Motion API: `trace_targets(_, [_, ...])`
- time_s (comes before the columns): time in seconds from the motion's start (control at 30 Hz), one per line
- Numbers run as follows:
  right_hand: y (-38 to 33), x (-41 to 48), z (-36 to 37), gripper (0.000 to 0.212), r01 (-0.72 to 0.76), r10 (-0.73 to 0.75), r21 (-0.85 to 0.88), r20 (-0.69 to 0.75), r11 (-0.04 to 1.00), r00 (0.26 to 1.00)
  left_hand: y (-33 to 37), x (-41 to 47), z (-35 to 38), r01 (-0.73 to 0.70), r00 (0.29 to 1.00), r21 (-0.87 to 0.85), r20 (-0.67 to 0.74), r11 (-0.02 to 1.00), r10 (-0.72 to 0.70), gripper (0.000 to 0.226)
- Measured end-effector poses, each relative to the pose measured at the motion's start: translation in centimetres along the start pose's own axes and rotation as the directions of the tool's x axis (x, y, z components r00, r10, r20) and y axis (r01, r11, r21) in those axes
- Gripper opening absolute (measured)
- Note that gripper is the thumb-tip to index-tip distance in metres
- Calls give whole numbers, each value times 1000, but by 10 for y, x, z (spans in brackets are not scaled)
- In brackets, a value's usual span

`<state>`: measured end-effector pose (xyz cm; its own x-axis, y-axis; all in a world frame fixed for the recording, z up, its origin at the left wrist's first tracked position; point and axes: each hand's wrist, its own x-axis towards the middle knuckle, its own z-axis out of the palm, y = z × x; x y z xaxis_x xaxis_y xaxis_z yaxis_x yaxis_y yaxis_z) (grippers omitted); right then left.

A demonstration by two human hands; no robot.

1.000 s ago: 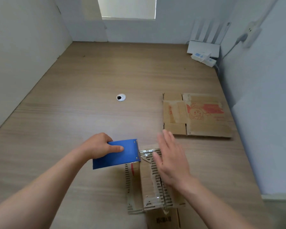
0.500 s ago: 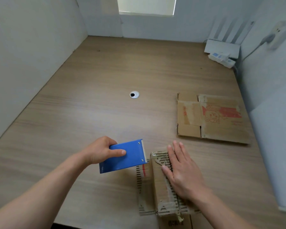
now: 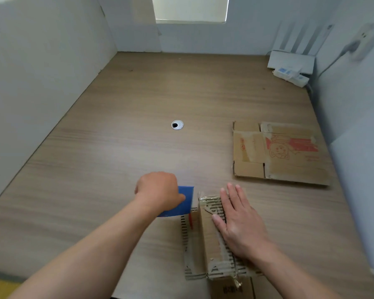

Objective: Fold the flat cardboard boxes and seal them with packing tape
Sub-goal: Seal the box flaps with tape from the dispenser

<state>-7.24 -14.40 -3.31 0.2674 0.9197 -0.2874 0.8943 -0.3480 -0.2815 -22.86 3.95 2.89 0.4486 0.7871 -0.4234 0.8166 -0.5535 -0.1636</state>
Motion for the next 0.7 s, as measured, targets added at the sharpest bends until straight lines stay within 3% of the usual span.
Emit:
trace_targets(0.1, [0,-2,-4,78,-1,1,9,2,1000,1000,1,-3,14,24,998,114,47,993,-30,25])
trace_targets(0.23, [0,-1,-2,78,9,-9,38,-8,999,1000,-34,-13,59,165,986,-30,-35,986,-166,41])
trace_targets(0.33, [1,-1,-1,78,6,-5,39,-13,999,1000,-59,-26,106,190,967,-149,-145,970,-211,37])
trace_targets(0.5, [-1,-1,-2,77,2,-2,33,8,999,1000,-73,-49,160,274,954,-312,-32,910,-299,47])
trace_targets(0.6, [0,-1,0,76,-1,0,43,11,999,1000,-61,-60,149,136,887,-491,-326,860,-326,45])
trace_targets(0.67, [0,-1,1,76,-3,4,57,-6,998,1000,-30,-65,123,-175,767,-569,-590,804,-251,44])
trace_targets(0.7, [0,0,2,76,-1,2,63,-12,998,1000,-8,-67,107,-328,738,-579,-651,746,-181,43])
